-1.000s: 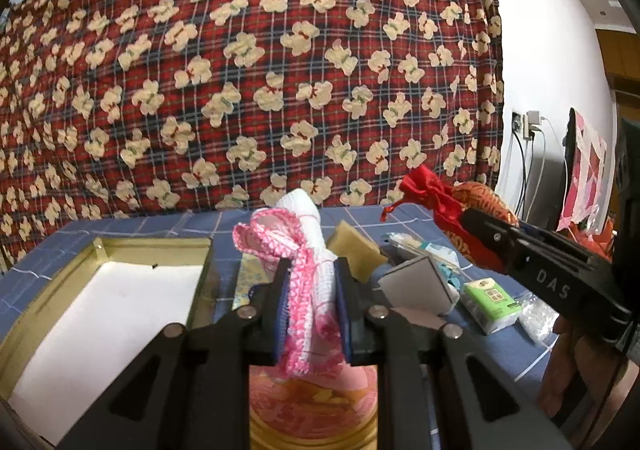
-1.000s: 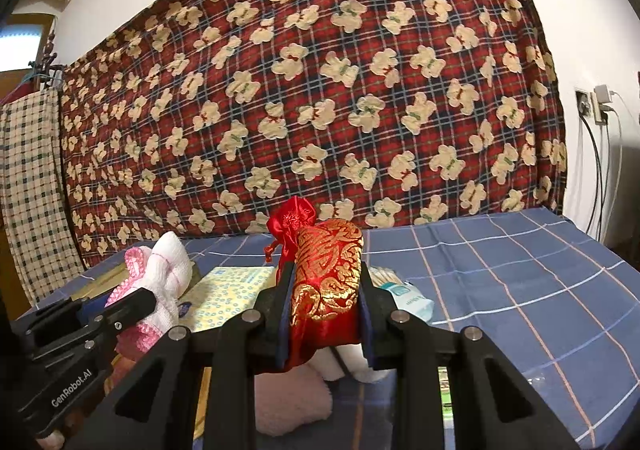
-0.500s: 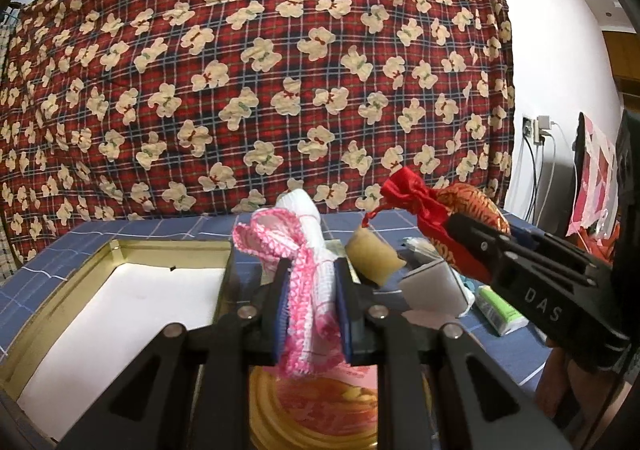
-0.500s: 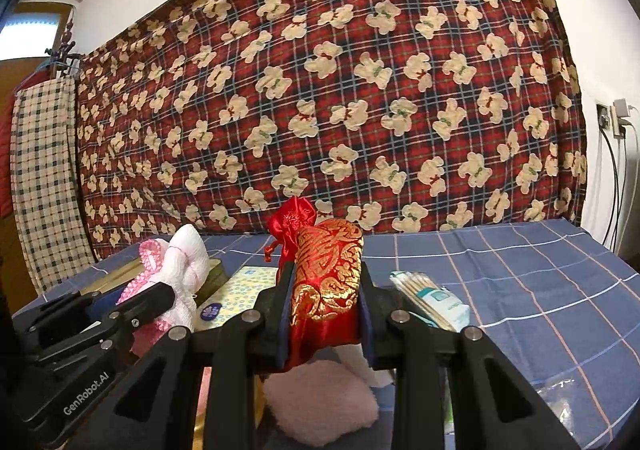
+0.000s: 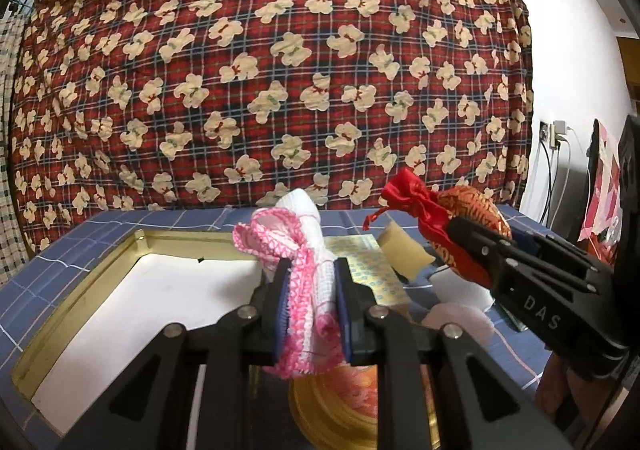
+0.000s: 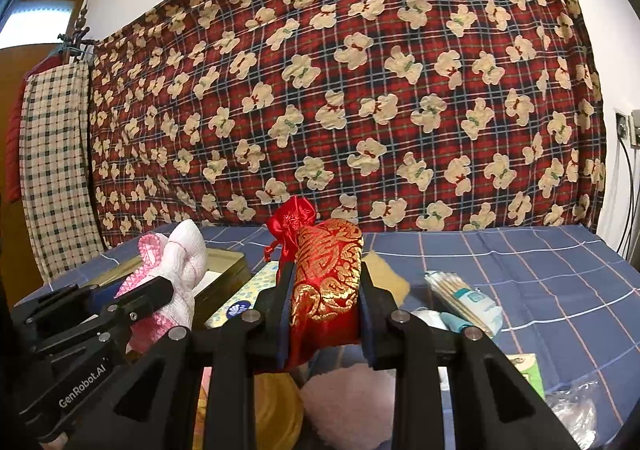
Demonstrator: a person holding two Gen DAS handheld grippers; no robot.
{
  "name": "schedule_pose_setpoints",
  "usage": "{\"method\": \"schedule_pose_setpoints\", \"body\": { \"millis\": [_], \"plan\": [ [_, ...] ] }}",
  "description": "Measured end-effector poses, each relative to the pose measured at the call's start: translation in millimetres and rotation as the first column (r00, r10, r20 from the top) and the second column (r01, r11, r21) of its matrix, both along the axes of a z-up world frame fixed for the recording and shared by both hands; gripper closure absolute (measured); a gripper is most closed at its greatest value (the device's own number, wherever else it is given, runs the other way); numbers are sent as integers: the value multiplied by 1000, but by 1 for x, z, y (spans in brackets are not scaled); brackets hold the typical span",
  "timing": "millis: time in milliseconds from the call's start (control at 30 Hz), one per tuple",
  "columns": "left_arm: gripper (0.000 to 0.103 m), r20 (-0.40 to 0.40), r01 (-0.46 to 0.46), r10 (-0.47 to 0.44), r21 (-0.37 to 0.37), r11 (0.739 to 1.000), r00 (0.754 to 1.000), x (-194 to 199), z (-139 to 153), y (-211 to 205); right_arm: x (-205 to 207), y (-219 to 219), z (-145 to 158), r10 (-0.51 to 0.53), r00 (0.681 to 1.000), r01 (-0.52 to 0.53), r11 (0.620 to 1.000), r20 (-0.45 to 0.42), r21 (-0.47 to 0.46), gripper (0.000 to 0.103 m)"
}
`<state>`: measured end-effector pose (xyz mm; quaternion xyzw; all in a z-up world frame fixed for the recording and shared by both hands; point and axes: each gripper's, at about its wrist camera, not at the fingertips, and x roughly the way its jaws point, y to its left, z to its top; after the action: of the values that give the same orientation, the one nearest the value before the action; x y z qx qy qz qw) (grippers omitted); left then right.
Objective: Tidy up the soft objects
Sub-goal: 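Carry the towel roll with the left gripper while the right gripper carries the pouch toward the gold tray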
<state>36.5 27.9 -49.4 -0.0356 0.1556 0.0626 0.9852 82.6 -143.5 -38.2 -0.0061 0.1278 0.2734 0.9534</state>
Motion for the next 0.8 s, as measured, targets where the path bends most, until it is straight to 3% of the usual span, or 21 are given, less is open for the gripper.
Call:
{"method": "schedule_pose_setpoints", "body": {
  "millis": [500, 800],
  "plan": [
    [84, -23, -33, 32, -60, 998, 999, -3, -3, 43, -9, 35, -3, 55, 998, -55, 998, -1, -37, 73],
    [84, -13, -45, 45, -48, 998, 999, -6, -2, 51, -14, 54, -3, 83, 996, -83, 995, -9, -57, 73]
  ]
}}
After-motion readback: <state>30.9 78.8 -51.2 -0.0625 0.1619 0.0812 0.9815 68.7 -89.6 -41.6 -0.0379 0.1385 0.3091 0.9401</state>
